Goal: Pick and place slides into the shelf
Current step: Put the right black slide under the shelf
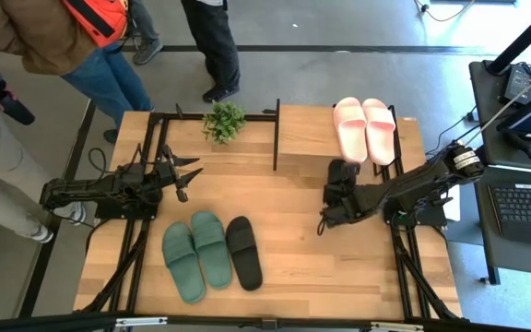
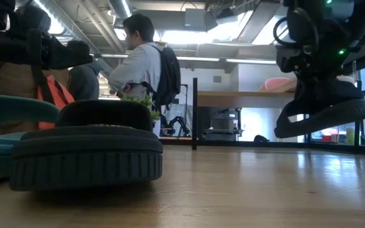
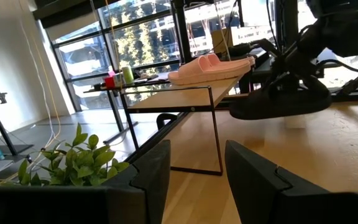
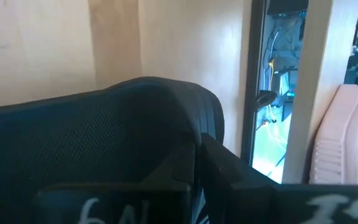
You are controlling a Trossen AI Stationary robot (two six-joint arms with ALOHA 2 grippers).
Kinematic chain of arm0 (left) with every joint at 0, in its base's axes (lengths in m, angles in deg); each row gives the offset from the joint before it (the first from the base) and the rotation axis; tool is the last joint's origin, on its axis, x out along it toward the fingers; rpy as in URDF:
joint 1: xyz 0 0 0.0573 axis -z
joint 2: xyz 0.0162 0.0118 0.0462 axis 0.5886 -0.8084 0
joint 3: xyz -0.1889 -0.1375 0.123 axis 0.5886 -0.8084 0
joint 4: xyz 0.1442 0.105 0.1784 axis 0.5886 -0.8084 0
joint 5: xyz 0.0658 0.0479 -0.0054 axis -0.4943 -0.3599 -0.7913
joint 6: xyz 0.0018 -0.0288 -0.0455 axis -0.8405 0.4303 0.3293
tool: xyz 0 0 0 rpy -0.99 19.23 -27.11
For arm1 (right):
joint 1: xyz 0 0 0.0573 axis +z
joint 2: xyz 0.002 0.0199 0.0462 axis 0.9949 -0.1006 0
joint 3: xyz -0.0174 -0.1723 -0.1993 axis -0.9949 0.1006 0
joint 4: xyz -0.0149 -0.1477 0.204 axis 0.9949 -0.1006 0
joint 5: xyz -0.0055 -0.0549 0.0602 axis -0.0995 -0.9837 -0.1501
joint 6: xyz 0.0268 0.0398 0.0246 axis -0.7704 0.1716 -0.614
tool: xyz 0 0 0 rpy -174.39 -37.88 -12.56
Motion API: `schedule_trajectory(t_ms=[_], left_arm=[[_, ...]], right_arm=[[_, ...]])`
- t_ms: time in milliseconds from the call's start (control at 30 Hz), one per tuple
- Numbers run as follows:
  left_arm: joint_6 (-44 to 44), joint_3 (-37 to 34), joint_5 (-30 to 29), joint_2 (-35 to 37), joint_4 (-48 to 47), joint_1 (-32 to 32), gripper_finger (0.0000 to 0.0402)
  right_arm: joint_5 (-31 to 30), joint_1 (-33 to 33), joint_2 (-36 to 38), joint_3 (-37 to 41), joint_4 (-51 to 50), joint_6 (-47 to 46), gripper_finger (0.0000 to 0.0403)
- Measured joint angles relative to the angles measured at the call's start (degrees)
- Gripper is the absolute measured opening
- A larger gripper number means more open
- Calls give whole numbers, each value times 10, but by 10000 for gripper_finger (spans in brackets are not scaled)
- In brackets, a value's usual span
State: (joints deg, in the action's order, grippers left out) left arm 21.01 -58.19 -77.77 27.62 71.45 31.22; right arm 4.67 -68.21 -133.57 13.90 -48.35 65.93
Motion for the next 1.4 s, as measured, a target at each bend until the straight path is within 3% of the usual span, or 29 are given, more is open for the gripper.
schedule_trajectory(t_ms=[267,633,1100,1400], left_arm=[[0,0,0,0,0,0,145],[0,0,0,0,0,0,145],[0,0,0,0,0,0,145],[0,0,0,0,0,0,145]], right_arm=[[6,-49,0,3,8,48,12],[13,-92,0,75,119,163,12],[10,-158,1,102,151,277,12],[8,-169,1,135,173,282,12]])
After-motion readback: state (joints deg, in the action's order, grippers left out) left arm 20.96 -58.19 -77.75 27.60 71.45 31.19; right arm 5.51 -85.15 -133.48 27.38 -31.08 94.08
